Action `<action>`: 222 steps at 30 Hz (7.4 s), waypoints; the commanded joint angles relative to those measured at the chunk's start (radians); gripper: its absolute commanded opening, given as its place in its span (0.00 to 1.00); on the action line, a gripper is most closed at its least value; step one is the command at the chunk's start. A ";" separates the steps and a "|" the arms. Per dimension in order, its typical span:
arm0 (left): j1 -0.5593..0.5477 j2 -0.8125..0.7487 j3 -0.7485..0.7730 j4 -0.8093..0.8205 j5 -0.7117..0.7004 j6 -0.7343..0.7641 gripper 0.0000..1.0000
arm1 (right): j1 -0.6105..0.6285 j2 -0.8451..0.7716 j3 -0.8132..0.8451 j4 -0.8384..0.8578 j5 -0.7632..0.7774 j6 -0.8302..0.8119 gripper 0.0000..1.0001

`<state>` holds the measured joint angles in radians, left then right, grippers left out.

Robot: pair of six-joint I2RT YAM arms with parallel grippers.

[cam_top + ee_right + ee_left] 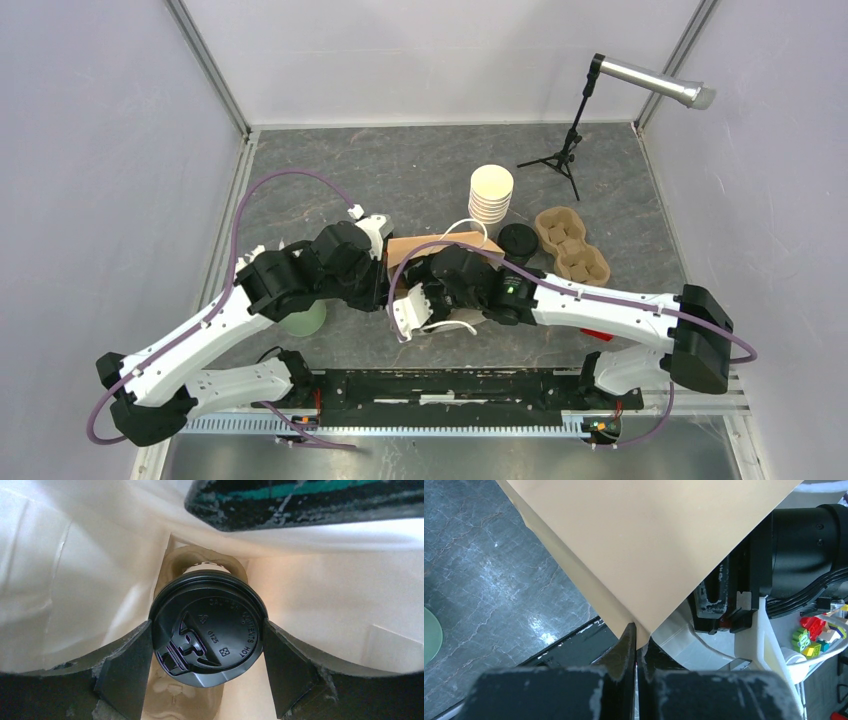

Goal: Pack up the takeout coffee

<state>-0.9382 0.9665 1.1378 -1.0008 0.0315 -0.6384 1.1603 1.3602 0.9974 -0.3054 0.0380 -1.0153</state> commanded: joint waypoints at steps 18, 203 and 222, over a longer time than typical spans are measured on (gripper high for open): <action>-0.003 -0.020 -0.011 0.071 0.038 -0.019 0.02 | -0.003 0.004 -0.008 0.007 0.103 0.030 0.70; -0.004 0.028 0.072 0.007 0.021 0.049 0.02 | -0.116 -0.596 0.104 0.015 0.188 0.810 0.83; -0.004 -0.020 0.047 0.012 0.108 0.125 0.02 | -0.457 -0.354 0.208 -0.335 0.387 1.119 0.85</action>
<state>-0.9382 0.9730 1.1847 -1.0080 0.0959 -0.6033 0.8303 0.9642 1.1870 -0.5636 0.5583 0.0166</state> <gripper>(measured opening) 0.033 0.847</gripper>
